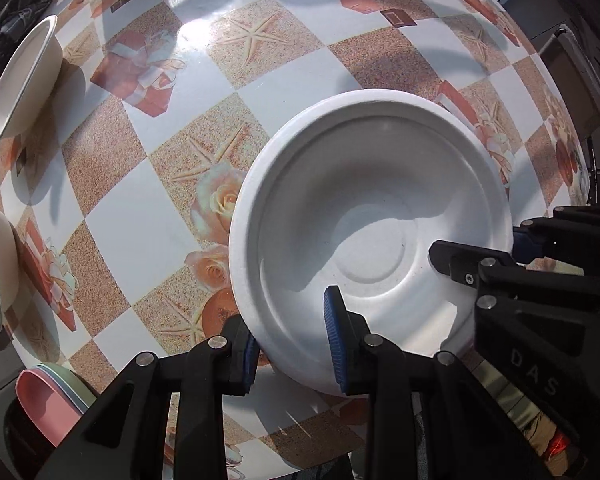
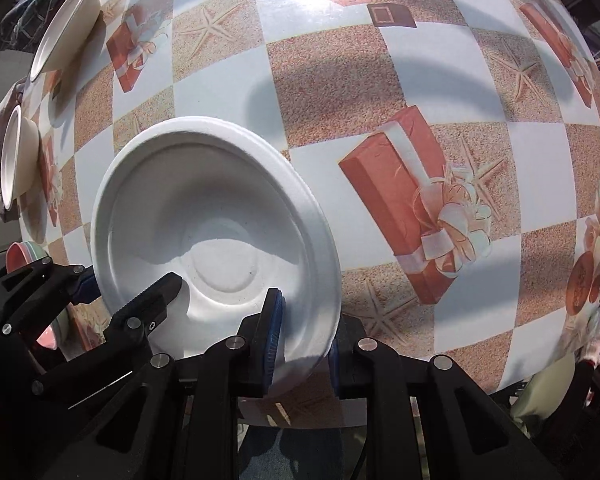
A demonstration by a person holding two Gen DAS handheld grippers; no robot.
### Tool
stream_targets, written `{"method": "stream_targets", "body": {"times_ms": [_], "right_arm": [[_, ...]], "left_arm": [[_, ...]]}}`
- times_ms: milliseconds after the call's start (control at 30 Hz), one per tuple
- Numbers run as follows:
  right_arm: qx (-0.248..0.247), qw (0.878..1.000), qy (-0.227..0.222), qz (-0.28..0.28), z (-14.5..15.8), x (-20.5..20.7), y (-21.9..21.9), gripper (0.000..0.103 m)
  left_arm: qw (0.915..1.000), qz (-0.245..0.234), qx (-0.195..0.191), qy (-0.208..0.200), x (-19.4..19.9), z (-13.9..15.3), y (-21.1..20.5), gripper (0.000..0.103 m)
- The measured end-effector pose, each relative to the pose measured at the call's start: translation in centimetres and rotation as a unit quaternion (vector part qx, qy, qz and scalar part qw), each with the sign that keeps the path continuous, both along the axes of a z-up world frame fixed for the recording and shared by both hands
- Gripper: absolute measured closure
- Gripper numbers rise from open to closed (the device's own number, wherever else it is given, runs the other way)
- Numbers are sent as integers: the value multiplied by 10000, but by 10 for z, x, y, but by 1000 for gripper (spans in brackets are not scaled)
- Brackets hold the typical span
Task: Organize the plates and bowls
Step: 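Lift the white plate with both tools and carry it beside the pink stack, then lower the white plate onto the table and open both tools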
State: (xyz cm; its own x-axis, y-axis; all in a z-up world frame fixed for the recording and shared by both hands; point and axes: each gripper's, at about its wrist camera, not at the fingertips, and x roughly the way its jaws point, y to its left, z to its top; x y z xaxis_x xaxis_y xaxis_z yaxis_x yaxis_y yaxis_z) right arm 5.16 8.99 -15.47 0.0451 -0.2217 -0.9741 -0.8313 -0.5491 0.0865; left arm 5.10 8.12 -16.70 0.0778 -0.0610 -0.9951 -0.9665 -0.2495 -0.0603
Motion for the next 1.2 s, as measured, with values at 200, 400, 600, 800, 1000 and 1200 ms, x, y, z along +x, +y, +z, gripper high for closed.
{"method": "stream_targets", "body": {"times_ms": [200,400,600,800,1000,1200], "right_arm": [[-43,9994,53,-345,0,14,-10,81],[80,9974,213,-689,23,45,0,49],[408,9945,353,-901,51,46,13,16],[623,9881,455,-1327,75,70,16,0],[680,9860,314,-1488,79,71,-8,0],[691,9897,245,-1229,82,38,-30,0]], "left_arm": [[9997,-253,-39,-7,32,-5,-5,62],[9994,-260,175,-164,7,9,-34,33],[9983,-294,383,-330,3,30,-53,25],[9955,-191,529,-767,-15,55,-99,25],[9944,91,549,-902,-50,47,-114,25],[9914,294,893,-907,-95,82,-127,25]]}}
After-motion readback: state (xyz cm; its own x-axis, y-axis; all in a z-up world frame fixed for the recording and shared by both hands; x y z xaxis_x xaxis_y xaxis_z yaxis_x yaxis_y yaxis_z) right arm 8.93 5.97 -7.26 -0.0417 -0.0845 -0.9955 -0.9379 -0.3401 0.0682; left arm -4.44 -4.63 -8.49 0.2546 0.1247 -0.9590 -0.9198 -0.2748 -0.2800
